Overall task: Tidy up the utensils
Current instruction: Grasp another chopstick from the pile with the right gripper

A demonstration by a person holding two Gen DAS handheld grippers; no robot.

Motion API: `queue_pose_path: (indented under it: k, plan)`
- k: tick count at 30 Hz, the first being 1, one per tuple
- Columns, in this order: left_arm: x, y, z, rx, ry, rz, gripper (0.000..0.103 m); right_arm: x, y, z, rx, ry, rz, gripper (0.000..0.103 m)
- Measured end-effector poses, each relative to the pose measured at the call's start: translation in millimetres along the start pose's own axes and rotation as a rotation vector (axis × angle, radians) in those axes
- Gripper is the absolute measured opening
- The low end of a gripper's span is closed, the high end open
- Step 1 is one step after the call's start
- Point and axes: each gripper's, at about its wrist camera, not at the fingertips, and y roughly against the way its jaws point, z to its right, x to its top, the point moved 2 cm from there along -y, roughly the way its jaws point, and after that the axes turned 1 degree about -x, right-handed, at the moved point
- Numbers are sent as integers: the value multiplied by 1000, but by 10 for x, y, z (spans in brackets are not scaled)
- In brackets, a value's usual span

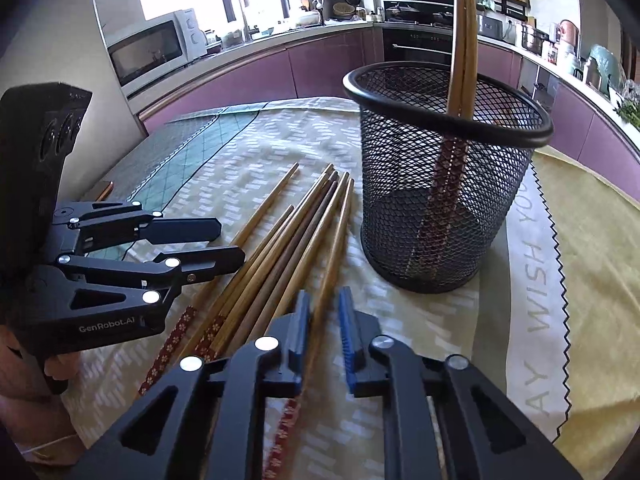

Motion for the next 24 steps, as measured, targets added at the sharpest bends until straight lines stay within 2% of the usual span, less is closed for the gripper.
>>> queue_pose_path:
  k: [1, 3, 8, 11, 16, 24]
  plan:
    - [6, -3, -1, 1, 5, 2, 27, -2, 5, 17, 7, -11, 2, 9]
    - [10, -5, -5, 3, 17, 7, 18, -11, 22, 44, 15, -28, 7, 8]
    - [-32, 24, -41, -10, 63, 17, 8, -28, 104, 89, 42, -49, 34, 6]
    - [-95, 93, -66, -27, 91, 24, 8, -45, 155, 58, 68, -28, 41, 6]
    - [-186, 220, 42, -80, 60, 27, 8, -55, 212, -6, 102, 7, 35, 6]
    - [-251, 157, 93, -89, 32, -20, 8, -77, 123, -53, 72, 36, -10, 6]
